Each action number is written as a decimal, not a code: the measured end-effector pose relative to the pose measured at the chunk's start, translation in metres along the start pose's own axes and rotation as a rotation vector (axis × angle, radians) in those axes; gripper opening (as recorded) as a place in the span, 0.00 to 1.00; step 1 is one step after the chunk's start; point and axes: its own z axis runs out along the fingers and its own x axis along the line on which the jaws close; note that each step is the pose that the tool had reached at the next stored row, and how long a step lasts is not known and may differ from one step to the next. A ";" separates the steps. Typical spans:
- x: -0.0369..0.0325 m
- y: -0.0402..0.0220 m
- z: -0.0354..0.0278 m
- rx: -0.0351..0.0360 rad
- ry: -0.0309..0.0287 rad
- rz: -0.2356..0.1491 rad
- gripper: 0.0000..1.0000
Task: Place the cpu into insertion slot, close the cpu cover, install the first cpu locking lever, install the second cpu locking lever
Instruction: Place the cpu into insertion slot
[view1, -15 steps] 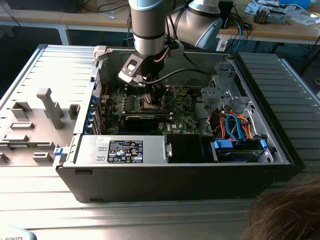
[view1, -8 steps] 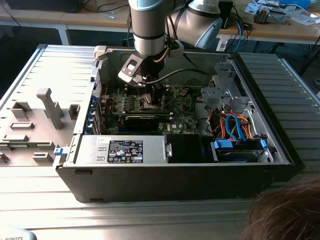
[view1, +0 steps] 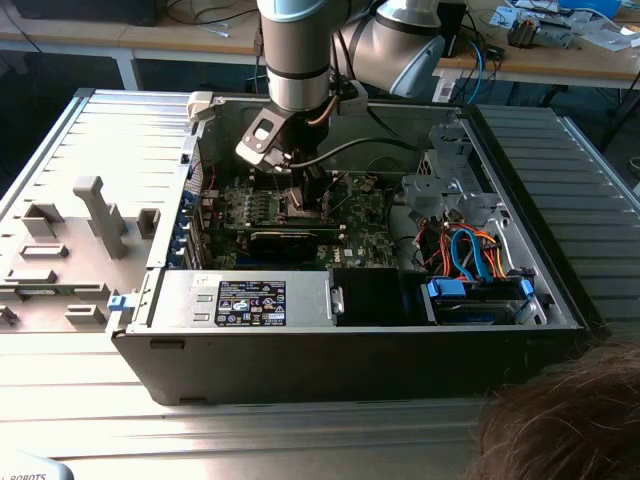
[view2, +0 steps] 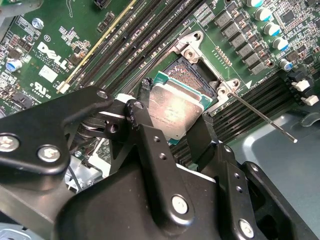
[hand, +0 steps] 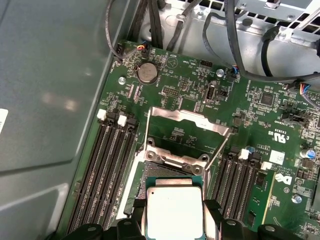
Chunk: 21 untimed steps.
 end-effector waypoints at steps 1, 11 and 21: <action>0.0000 0.0000 0.0000 -0.0001 -0.0002 0.002 0.54; 0.0000 -0.0001 0.0002 -0.0004 -0.0016 0.019 0.54; 0.0000 -0.0001 0.0004 -0.0007 -0.0030 0.035 0.54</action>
